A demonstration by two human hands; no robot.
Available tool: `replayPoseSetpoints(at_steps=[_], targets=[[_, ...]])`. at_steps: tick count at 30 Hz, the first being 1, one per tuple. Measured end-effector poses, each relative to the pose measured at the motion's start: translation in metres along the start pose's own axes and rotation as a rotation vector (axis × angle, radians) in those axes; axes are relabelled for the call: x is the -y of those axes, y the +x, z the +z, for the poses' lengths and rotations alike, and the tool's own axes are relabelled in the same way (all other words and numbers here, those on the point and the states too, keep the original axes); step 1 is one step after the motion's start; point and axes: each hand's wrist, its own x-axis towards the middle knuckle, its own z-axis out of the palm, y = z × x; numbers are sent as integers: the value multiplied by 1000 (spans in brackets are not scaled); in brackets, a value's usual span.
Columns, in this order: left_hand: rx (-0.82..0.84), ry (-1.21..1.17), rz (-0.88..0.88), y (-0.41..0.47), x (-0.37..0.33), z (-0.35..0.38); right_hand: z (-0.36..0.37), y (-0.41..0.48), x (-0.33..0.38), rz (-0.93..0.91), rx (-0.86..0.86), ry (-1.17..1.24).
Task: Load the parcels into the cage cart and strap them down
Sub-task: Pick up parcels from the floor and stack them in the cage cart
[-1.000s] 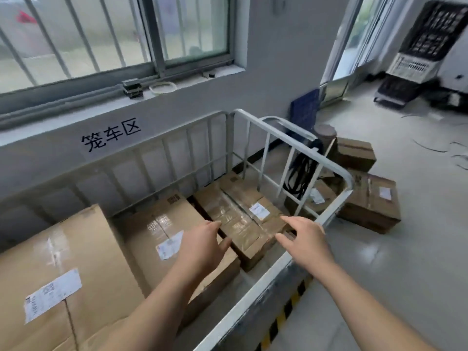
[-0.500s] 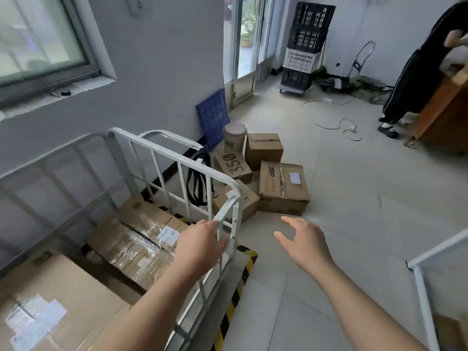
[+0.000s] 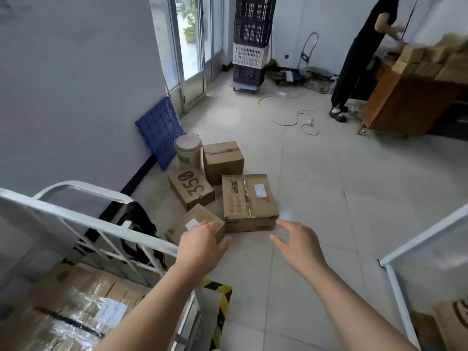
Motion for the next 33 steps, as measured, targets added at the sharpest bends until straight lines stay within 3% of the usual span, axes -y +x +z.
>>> replayPoseSetpoints(at_steps=[9,20,33], targets=[[42,-22,31,151,-54,14,-23,137,-40,89,4,15],[120,-56,-198,324,-109,74,-35,339,-123,73,174,2],[305,-21,-370,530,-62,164,45,538,-168,175,332,0]])
